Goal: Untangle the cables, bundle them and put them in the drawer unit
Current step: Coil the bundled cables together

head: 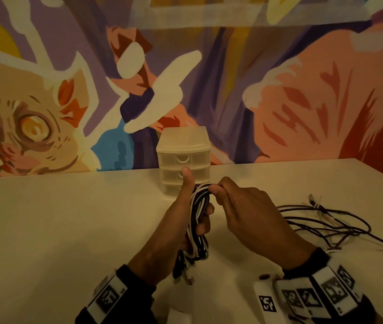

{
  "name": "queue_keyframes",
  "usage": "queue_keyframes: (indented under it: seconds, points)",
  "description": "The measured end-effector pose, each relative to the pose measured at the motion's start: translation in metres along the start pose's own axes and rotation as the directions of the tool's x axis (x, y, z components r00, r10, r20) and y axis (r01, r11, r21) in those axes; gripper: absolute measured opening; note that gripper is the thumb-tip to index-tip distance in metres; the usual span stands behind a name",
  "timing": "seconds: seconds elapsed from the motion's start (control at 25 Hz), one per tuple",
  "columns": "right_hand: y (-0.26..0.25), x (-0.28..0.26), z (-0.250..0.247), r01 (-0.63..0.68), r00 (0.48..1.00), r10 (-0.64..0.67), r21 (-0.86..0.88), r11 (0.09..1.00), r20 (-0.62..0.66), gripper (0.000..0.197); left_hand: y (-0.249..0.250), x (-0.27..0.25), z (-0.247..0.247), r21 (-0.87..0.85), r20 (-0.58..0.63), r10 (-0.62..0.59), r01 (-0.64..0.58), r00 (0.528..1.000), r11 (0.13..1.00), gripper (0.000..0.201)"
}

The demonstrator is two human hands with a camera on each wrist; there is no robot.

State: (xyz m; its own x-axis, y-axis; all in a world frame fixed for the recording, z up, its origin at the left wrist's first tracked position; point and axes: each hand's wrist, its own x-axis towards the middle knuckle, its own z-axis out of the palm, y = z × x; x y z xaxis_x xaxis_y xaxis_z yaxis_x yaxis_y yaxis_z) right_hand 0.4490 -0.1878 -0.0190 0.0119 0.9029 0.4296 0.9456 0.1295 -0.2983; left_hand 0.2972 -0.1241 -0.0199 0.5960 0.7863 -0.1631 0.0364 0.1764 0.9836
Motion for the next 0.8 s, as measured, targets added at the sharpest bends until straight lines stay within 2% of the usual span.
queue_keyframes:
  seconds: [0.08,0.2,0.28,0.48,0.64,0.72,0.8]
  points:
    - [-0.001,0.001,0.0,-0.034,0.998,0.037,-0.061,0.998,0.043,0.062,-0.003,0.0,0.004,0.081,-0.067,0.029,-0.024,0.997,0.996,0.087]
    - [-0.006,0.002,-0.002,-0.074,0.992,0.082,-0.078,0.994,0.1,0.04,-0.004,-0.003,0.007,0.158,-0.084,0.088,-0.074,0.993,0.985,0.082]
    - [-0.007,0.003,-0.003,-0.095,0.986,0.105,-0.079,0.992,0.132,0.033,-0.004,-0.001,0.005,0.157,-0.086,0.112,-0.097,0.99,0.983,0.08]
    - [-0.006,0.004,-0.006,-0.111,0.982,0.122,-0.087,0.99,0.143,0.031,-0.006,-0.002,0.005,-0.065,0.04,0.026,-0.024,0.999,0.998,0.077]
    - [0.005,0.009,-0.002,-0.162,0.947,0.217,-0.231,0.959,0.237,0.038,-0.005,-0.011,0.007,-0.153,0.063,-0.001,0.01,0.998,0.988,0.074]
    - [0.009,0.012,0.001,-0.209,0.919,0.268,-0.219,0.953,0.289,0.04,-0.005,-0.01,0.005,-0.238,0.098,-0.015,0.038,0.995,0.971,0.075]
    - [0.008,0.012,0.003,-0.219,0.93,0.255,-0.159,0.963,0.265,0.04,-0.007,-0.009,0.004,-0.242,0.079,-0.017,0.036,0.997,0.97,0.074]
